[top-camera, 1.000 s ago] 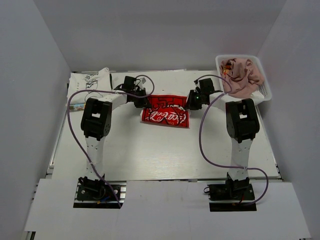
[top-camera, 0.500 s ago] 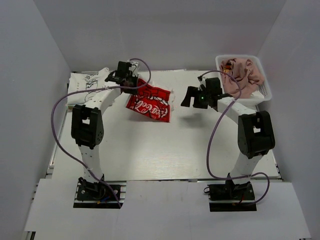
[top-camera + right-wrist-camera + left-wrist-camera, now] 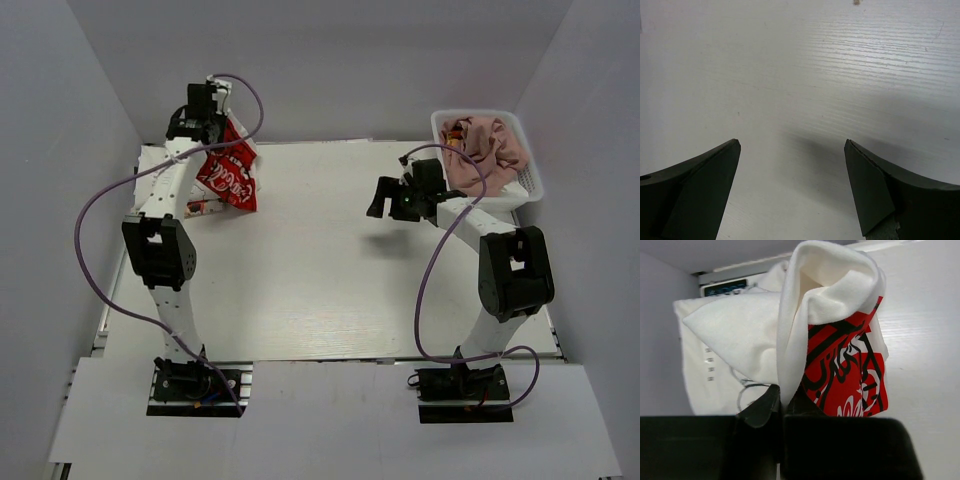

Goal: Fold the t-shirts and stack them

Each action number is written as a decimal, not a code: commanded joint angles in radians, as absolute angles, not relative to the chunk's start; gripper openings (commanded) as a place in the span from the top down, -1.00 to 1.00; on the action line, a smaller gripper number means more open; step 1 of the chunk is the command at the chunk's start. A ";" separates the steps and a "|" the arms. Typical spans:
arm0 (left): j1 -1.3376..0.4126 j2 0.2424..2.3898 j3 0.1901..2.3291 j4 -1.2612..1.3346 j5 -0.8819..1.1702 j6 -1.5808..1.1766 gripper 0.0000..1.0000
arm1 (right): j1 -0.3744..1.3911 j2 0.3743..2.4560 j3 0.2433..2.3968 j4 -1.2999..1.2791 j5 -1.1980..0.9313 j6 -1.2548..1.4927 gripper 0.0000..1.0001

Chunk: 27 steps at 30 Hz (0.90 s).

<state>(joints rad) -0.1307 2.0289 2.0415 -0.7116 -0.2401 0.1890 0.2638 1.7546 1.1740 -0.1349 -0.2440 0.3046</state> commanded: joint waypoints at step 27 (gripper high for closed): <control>0.101 1.979 2.273 -0.735 -0.077 0.192 1.00 | 0.275 1.795 1.241 -0.183 -0.222 0.308 -0.81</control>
<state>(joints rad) 0.0887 2.0533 2.2478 -0.8001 -0.0921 0.2008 0.2695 1.7824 1.2007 -0.1833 -0.2123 0.3065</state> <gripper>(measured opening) 0.135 0.904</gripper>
